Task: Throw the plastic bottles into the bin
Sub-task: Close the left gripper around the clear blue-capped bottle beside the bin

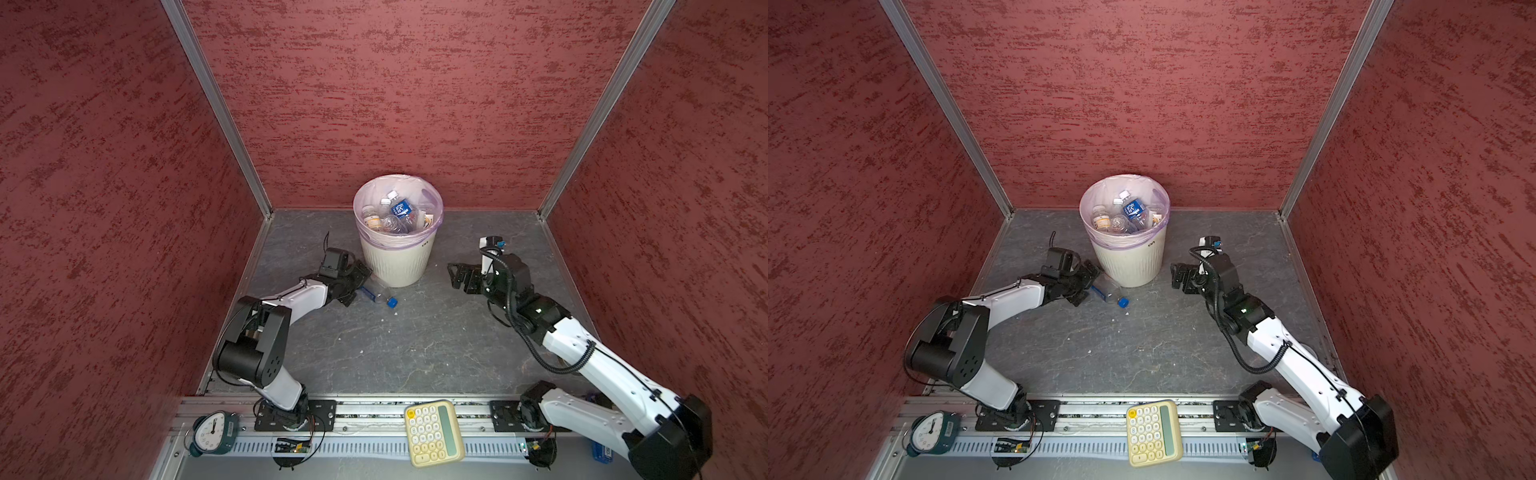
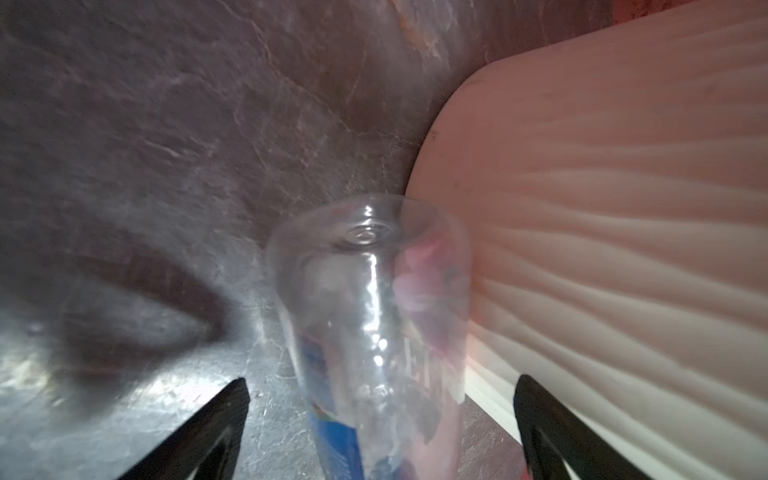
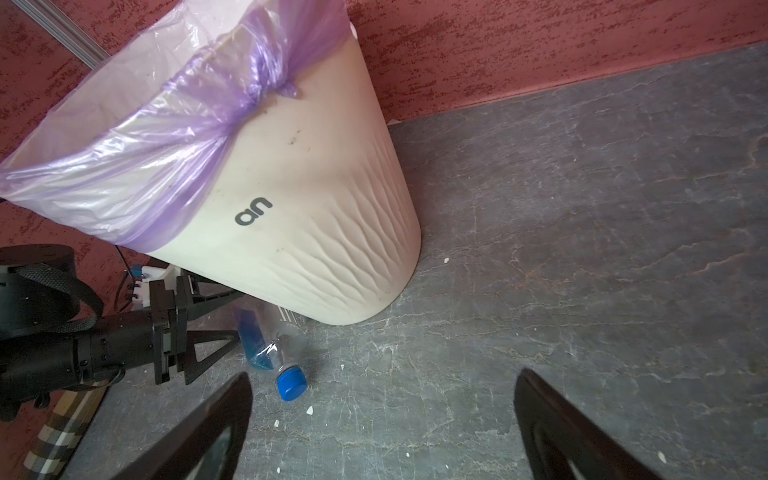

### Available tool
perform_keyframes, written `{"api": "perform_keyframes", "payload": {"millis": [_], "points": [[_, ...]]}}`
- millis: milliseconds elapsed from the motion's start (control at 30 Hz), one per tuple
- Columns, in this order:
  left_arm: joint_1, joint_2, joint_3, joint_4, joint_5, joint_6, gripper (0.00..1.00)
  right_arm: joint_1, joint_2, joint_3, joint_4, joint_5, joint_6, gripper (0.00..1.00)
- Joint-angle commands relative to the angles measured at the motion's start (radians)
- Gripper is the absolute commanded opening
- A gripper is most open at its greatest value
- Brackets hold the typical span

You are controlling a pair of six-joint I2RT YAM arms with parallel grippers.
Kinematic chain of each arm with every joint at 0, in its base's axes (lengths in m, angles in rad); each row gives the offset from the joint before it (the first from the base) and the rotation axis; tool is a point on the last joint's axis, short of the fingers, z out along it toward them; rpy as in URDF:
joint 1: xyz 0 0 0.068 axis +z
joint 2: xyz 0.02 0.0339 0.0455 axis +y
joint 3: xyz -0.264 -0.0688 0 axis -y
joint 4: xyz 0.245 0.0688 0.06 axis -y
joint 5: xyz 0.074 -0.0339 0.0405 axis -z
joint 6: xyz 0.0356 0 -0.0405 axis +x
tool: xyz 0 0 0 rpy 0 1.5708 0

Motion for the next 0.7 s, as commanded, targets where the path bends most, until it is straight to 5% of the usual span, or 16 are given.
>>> {"api": "perform_keyframes", "payload": {"millis": [0,300,667], "points": [[0.009,0.030,0.035,-0.050,0.023,0.038,0.99,-0.011,-0.012,-0.011,0.017,0.012,0.012,0.99],[0.009,0.031,0.016,-0.084,0.029,0.093,0.82,-0.013,-0.018,-0.001,0.006,0.022,0.007,0.99],[0.012,0.057,0.005,-0.156,0.052,0.166,0.79,-0.013,-0.015,0.007,0.009,0.012,0.012,0.99]]}}
